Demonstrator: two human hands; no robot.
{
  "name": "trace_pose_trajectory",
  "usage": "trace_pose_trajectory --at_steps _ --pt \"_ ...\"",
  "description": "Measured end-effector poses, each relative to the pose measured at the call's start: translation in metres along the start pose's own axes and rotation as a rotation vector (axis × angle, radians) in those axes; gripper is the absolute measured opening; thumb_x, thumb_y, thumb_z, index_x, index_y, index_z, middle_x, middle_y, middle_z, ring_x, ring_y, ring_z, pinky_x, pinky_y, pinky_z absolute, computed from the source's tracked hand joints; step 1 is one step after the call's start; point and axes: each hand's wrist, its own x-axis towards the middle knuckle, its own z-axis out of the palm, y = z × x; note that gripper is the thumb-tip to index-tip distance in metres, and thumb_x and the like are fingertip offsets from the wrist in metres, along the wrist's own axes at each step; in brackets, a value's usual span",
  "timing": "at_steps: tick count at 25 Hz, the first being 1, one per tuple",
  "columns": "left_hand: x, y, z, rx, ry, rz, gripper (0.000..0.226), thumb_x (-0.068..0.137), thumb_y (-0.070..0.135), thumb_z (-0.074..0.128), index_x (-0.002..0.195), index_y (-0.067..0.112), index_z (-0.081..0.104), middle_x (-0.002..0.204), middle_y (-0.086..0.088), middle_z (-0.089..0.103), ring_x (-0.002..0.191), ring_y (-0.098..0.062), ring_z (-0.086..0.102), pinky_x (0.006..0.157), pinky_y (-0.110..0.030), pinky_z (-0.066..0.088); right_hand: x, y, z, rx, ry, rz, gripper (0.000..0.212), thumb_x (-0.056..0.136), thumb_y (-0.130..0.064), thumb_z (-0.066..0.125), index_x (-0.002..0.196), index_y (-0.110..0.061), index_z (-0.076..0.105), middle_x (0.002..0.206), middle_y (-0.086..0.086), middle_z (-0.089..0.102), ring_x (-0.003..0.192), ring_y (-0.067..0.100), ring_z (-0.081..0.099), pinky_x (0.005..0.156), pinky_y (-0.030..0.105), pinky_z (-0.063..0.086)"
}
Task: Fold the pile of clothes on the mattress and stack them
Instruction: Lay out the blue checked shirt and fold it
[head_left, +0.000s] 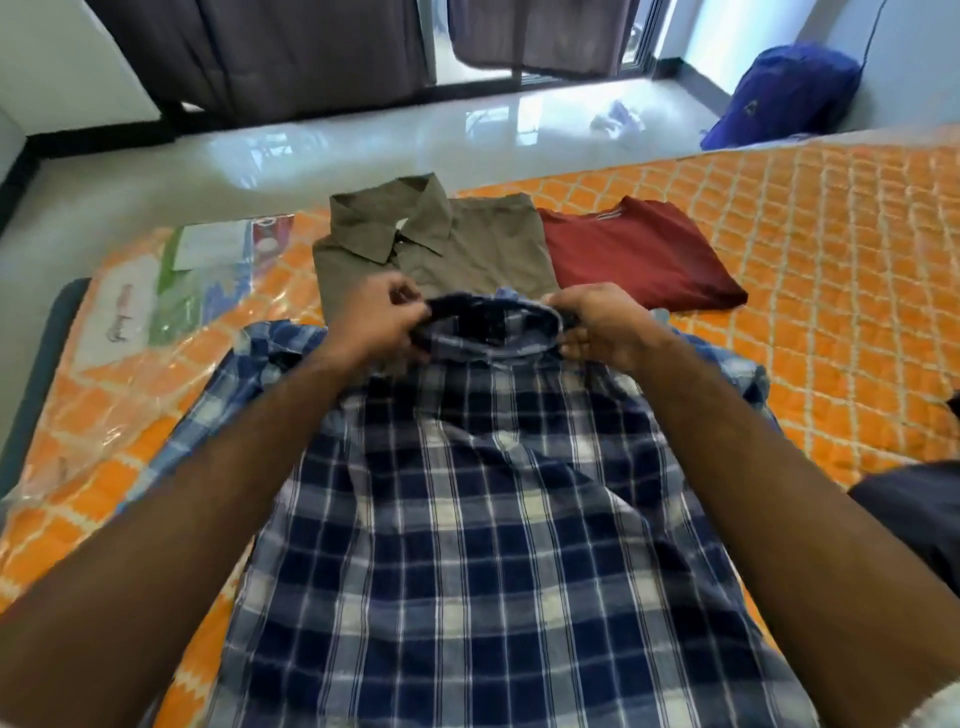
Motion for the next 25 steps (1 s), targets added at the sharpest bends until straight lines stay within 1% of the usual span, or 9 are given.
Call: trace_pose_trajectory --at_steps 2,4,7,9,12,15,17,20,25 --pt "0.020 0.027 -0.014 -0.508 0.060 -0.073 0.019 0.101 0.020 0.057 0.119 0.016 0.052 0.120 -0.009 0.059 0.092 -0.021 0.070 0.072 -0.036 0.062 0.009 -0.020 -0.002 0.331 0.007 -0.148 0.026 0.098 0.001 0.053 0.122 -0.006 0.060 0.111 0.012 0.066 0.087 0.019 0.073 0.076 0.029 0.061" --pt "0.028 0.034 -0.019 -0.486 0.249 0.073 0.035 0.099 0.021 0.056 0.133 0.023 0.045 0.139 -0.005 0.047 0.120 -0.022 0.056 0.097 -0.039 0.053 0.016 -0.020 -0.007 0.457 0.058 -0.312 0.051 0.095 0.012 0.050 0.136 -0.017 0.051 0.131 0.010 0.056 0.118 0.024 0.063 0.098 0.036 0.056" --pt "0.014 0.013 0.008 0.061 0.322 0.506 0.045 0.091 0.007 0.061 0.134 0.014 0.049 0.138 -0.006 0.047 0.126 -0.018 0.048 0.108 -0.035 0.044 0.007 0.018 -0.034 -0.135 0.180 -0.432 0.056 0.091 0.003 0.061 0.141 -0.021 0.051 0.139 0.003 0.050 0.127 0.017 0.054 0.106 0.040 0.050" --pt "-0.003 -0.003 0.043 0.320 0.094 0.690 0.036 0.089 0.007 0.064 0.124 0.014 0.057 0.134 -0.005 0.052 0.122 -0.021 0.052 0.102 -0.044 0.046 0.003 0.049 -0.070 -0.667 0.307 -0.458 0.050 0.087 -0.008 0.068 0.135 -0.017 0.055 0.134 0.004 0.050 0.125 0.020 0.051 0.106 0.041 0.046" --pt "-0.021 -0.016 0.102 0.622 -0.185 0.801 0.035 0.089 0.018 0.066 0.124 0.020 0.061 0.143 -0.003 0.050 0.130 -0.022 0.048 0.104 -0.046 0.044 -0.003 0.071 -0.127 -1.116 0.505 -0.328 0.060 0.085 -0.035 0.076 0.138 -0.020 0.054 0.138 0.007 0.052 0.125 0.033 0.052 0.099 0.044 0.044" --pt "-0.020 -0.005 0.149 0.792 -0.294 0.752 0.047 0.098 0.037 0.057 0.142 0.026 0.047 0.158 0.000 0.033 0.147 -0.020 0.029 0.116 -0.050 0.031 -0.002 0.073 -0.167 -1.186 0.366 -0.158 0.068 0.084 -0.046 0.077 0.142 -0.023 0.048 0.135 0.006 0.058 0.124 0.031 0.057 0.094 0.042 0.046" --pt "-0.014 0.001 0.168 0.922 -0.425 0.600 0.063 0.101 0.056 0.042 0.156 0.032 0.023 0.168 0.000 0.009 0.155 -0.022 0.005 0.122 -0.059 0.015 0.007 0.068 -0.183 -1.019 0.209 -0.120 0.046 0.088 -0.036 0.076 0.126 -0.018 0.058 0.112 0.007 0.065 0.112 0.031 0.063 0.081 0.036 0.047" --pt "-0.008 0.003 0.186 1.056 -0.527 0.448 0.079 0.092 0.075 0.016 0.159 0.038 -0.005 0.167 0.003 -0.017 0.154 -0.025 -0.015 0.120 -0.066 -0.002 0.023 0.056 -0.200 -0.898 0.465 -0.257 0.020 0.091 -0.028 0.072 0.108 -0.020 0.067 0.108 0.007 0.070 0.104 0.030 0.066 0.079 0.038 0.052" --pt "-0.007 0.004 0.212 1.156 -0.410 0.438 0.081 0.088 0.079 -0.004 0.156 0.036 -0.013 0.163 0.004 -0.028 0.151 -0.027 -0.024 0.113 -0.066 -0.016 -0.013 0.072 -0.192 -1.068 0.782 -0.421 0.034 0.095 -0.035 0.064 0.121 -0.015 0.054 0.123 0.008 0.051 0.111 0.031 0.049 0.088 0.048 0.043"
